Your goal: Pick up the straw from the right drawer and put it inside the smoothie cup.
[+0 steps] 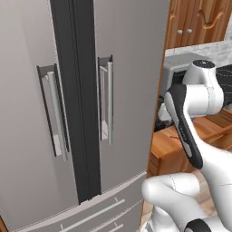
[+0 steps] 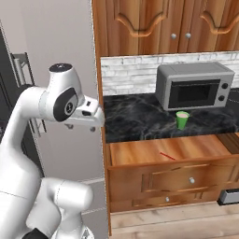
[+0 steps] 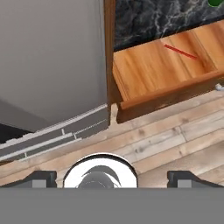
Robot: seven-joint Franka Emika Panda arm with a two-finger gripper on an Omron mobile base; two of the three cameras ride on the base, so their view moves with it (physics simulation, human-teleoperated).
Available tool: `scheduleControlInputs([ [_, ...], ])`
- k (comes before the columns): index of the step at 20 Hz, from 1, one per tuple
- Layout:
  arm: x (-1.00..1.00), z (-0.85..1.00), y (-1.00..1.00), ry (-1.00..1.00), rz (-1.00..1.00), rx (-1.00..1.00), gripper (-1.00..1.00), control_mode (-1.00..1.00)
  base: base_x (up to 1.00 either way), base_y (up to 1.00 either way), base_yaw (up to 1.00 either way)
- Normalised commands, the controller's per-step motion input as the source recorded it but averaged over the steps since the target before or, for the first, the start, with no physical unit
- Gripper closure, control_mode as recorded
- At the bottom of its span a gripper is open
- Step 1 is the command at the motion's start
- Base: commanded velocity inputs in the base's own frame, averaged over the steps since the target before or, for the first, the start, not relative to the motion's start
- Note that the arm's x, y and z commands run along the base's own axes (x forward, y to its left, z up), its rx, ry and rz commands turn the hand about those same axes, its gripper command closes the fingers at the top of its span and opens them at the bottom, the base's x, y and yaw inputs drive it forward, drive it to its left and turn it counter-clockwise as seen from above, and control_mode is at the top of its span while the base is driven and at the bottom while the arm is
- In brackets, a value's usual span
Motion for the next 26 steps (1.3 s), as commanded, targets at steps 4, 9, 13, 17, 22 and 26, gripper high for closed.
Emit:
scheduleControlInputs([
  [4, -0.12, -0.05, -1.0, 0.04, -0.34, 0.03, -1.0, -1.0, 0.0, 0.0, 0.0],
  [9, 0.0, -0.14, -1.0, 0.13, -0.44, 0.06, -1.0, -1.0, 0.0, 0.0, 0.0],
  [13, 0.0, -0.16, -1.0, 0.23, -0.39, 0.1, -1.0, -1.0, 0.0, 0.0, 0.0],
  [17, 0.0, -0.16, -1.0, 0.24, -0.35, 0.11, -1.0, -1.0, 0.0, 0.0, 0.0],
  [22, 0.2, -0.28, -1.0, 0.15, -0.24, 0.13, -1.0, -1.0, 0.0, 0.0, 0.0],
  [26, 0.42, -0.31, -0.72, 0.0, -0.03, 0.03, -1.0, -1.0, 0.0, 0.0, 0.0],
])
